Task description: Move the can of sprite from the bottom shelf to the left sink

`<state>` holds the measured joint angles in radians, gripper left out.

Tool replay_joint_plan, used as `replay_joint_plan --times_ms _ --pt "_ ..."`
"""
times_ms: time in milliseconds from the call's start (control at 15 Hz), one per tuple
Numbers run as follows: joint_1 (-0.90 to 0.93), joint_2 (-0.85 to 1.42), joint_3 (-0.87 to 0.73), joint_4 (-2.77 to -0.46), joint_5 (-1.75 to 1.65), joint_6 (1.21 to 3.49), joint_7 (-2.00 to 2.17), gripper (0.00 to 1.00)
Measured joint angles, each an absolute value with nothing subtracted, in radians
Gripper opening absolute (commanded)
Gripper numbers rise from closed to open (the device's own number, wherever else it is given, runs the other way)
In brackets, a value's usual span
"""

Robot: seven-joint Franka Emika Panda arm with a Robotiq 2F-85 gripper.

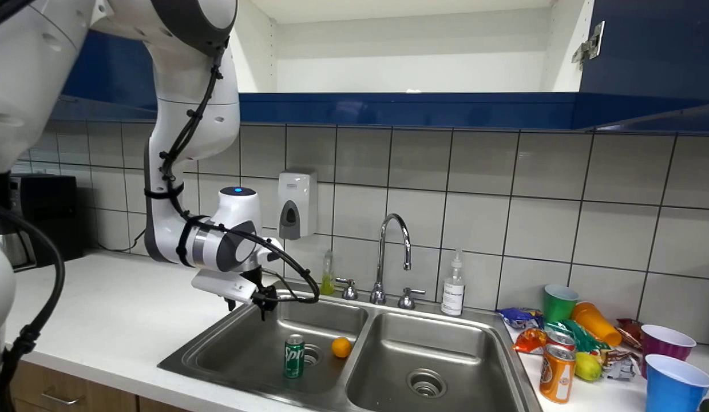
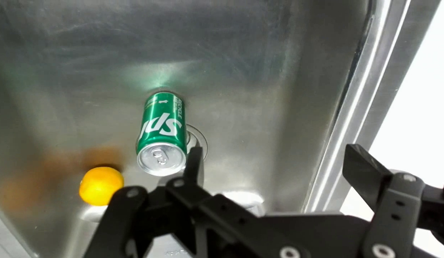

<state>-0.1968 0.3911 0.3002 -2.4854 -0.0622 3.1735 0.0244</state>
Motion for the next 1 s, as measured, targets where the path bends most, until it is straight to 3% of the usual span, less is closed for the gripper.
replay_joint_plan --times_ms 1000 --pt "-0.204 0.290 0.336 -2.484 0.081 3.020 0.005 1.00"
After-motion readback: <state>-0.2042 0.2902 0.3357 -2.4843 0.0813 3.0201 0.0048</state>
